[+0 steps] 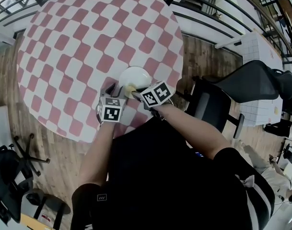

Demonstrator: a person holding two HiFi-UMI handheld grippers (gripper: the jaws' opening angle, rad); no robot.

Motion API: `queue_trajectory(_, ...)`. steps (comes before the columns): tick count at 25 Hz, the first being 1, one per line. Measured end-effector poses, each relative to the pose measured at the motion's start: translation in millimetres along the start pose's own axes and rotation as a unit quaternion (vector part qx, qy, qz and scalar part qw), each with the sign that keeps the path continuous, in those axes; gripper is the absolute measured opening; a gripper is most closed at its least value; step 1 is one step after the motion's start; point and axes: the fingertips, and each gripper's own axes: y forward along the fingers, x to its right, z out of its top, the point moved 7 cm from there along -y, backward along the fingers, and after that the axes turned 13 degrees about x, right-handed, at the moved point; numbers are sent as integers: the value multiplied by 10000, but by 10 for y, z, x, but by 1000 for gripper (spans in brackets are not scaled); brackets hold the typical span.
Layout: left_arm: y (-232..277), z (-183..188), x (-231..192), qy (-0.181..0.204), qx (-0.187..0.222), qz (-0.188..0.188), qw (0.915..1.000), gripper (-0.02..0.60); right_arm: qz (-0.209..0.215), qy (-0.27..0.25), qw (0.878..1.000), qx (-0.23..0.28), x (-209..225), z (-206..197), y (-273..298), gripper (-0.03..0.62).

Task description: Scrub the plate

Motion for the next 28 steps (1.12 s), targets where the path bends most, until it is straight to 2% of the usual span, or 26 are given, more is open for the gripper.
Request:
queue_trajectory(6, -4, -3, -9, 5, 22, -32, 10000, 149, -55, 195, 9998, 45, 258, 46, -167, 43)
queue_trajectory(12, 5, -25, -27, -107, 109, -82, 9998, 155, -485, 96, 9985, 252, 610, 266, -349, 43)
queue_trajectory(17, 19, -34, -29, -185, 175, -95, 9996, 150, -1116, -490, 9906, 613, 693, 618, -379, 41)
queue_trajectory(18, 23, -38, -36, -234, 198, -97, 9995, 149, -1119, -551, 9896, 719, 646, 680, -372, 41)
queue_trajectory(19, 24, -35, -41, -278, 216, -103, 9993, 147, -986, -565, 9904, 785, 562, 719, -349, 41)
queue_trajectory(21, 13, -23, -33, -324, 210, -129, 9992, 141, -453, -570, 9950, 678, 310, 689, -240, 41)
queue_trajectory(24, 15, -34, -7, -319, 245, -90, 9992, 131, 207, -697, 9973, 28, -22, 422, 34, 41)
queue_trajectory(26, 23, -37, 15, -320, 291, -48, 9991, 123, 249, -741, 9967, -224, -85, 296, 176, 41)
queue_trajectory(28, 21, -41, 36, -317, 266, -50, 9991, 112, 122, -773, 9967, -206, -59, 305, 257, 41)
